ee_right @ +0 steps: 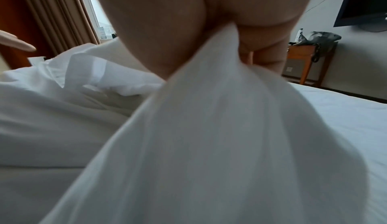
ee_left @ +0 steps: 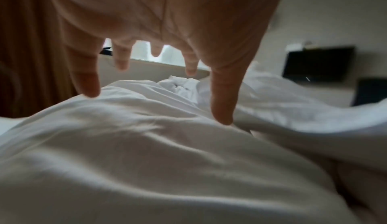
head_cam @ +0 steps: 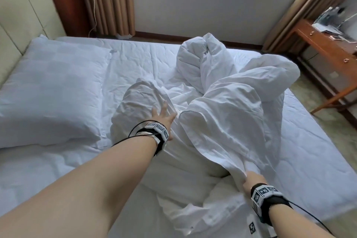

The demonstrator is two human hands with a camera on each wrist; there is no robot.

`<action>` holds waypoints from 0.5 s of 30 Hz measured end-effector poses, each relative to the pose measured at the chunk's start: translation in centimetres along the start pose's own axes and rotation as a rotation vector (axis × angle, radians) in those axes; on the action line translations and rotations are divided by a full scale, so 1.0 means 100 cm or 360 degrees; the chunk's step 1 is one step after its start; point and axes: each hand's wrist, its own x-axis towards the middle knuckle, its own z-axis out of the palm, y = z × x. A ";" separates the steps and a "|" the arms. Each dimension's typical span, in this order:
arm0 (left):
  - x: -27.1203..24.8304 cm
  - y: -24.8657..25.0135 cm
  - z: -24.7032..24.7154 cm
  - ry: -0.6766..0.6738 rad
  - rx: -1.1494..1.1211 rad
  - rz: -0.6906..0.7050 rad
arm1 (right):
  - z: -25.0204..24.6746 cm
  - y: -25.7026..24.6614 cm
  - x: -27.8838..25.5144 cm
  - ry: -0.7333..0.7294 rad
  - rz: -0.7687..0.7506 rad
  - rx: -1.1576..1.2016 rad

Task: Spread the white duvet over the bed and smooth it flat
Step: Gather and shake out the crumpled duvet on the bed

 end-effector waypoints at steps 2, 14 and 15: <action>0.011 0.008 0.002 -0.0034 0.0176 0.0113 | -0.006 0.004 0.000 -0.0029 -0.0043 -0.0054; 0.007 0.007 0.061 -0.0278 0.0199 -0.0152 | -0.024 -0.107 0.010 0.0169 -0.1357 -0.0040; -0.004 0.004 0.071 -0.0345 0.0186 -0.0204 | -0.023 -0.121 0.010 0.0183 -0.1465 -0.0059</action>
